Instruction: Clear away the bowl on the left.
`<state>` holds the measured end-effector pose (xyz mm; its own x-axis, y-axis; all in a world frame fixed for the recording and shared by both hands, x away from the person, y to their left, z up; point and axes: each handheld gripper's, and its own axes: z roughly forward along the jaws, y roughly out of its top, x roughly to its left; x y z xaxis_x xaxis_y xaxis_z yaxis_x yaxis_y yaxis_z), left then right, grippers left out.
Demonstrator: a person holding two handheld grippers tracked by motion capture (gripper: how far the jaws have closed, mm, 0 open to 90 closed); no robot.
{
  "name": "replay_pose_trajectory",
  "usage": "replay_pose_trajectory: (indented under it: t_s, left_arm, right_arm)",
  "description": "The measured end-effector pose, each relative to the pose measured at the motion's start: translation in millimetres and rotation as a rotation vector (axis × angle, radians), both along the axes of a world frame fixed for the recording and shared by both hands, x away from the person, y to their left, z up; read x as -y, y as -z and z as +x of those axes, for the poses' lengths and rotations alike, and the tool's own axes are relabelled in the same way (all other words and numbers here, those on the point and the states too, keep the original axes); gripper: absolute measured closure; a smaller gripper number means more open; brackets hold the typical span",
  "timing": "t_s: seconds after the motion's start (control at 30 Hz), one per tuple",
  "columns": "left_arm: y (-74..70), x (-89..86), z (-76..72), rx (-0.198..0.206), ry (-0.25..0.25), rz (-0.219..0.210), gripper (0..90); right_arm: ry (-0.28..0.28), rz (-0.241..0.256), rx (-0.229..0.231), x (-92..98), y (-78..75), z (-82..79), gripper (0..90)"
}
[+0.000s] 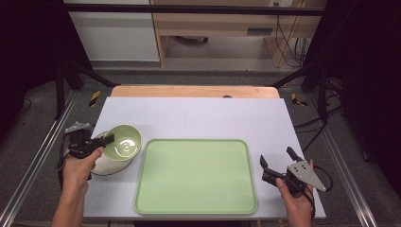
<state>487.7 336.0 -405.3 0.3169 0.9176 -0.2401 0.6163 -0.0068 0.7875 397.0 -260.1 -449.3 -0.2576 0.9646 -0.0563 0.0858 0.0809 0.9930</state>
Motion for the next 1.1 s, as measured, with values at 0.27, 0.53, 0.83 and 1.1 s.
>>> replay_pose_trajectory:
  t_s: [0.27,0.53,0.83,1.1]
  left_arm:
    - [0.5,15.5,1.1,-0.004,0.043,0.013,82.2]
    - [-1.6,31.4,0.9,-0.005,0.088,0.018,82.3]
    - [-2.2,52.6,-0.1,-0.006,0.148,0.015,82.3]
    - [-0.2,74.5,-1.0,-0.012,0.207,0.019,82.3]
  right_arm:
    - [0.000,0.001,0.004,0.5,0.0,0.1,4.6]
    - [-0.001,-0.008,0.020,0.6,-1.3,-1.3,4.1]
    - [-0.011,0.007,0.073,0.4,-3.9,-3.8,3.6]
    - [-0.007,0.008,0.070,1.0,-3.9,-3.9,3.6]
